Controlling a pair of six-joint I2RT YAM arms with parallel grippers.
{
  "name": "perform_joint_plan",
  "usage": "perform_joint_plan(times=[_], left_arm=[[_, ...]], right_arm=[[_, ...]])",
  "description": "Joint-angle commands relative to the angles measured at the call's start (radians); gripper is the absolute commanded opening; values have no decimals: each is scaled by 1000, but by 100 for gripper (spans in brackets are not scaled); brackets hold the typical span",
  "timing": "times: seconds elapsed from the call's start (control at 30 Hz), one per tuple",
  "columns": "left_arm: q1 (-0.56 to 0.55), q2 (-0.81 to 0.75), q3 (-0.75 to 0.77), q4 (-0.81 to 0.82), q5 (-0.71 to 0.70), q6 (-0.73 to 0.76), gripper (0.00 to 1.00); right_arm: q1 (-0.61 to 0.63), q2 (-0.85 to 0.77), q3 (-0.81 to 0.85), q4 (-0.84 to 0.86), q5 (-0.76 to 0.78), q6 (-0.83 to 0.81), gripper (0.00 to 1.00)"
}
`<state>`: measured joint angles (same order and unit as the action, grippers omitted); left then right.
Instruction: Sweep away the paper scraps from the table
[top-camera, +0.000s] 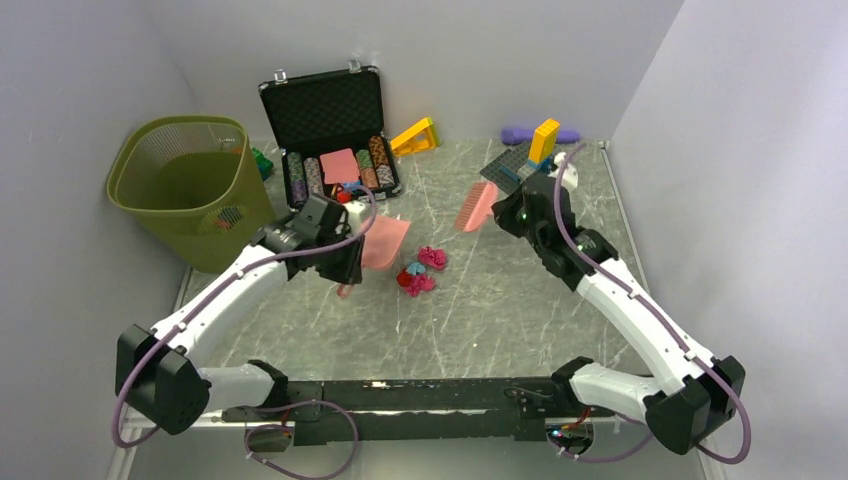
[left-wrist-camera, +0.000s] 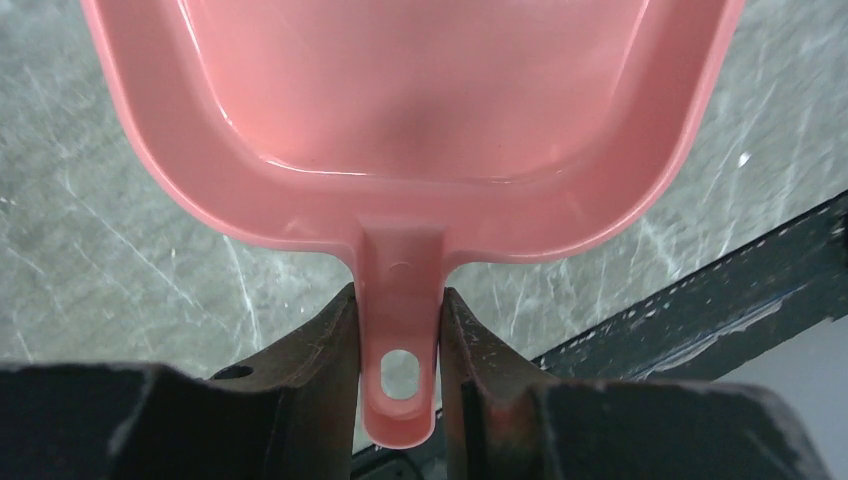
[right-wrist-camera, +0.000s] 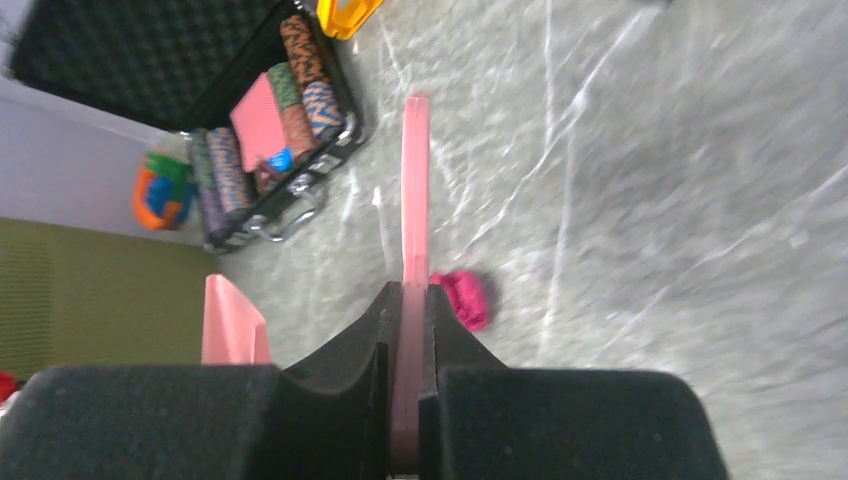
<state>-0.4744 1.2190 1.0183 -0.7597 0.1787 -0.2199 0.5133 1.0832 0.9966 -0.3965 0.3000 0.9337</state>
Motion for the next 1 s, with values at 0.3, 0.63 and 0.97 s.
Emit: perform_joint_plan(times=[0.3, 0.63, 0.97], left_arm=[[-303, 85, 89, -390, -242, -138, 0], [-338, 208, 88, -422, -192, -76, 0], [-340, 394, 158, -409, -176, -39, 0]], right_arm=[[-10, 466, 442, -357, -4, -697, 0], [-2, 845, 816, -630, -172, -913, 0], [62, 941, 831, -639, -427, -1033, 0]])
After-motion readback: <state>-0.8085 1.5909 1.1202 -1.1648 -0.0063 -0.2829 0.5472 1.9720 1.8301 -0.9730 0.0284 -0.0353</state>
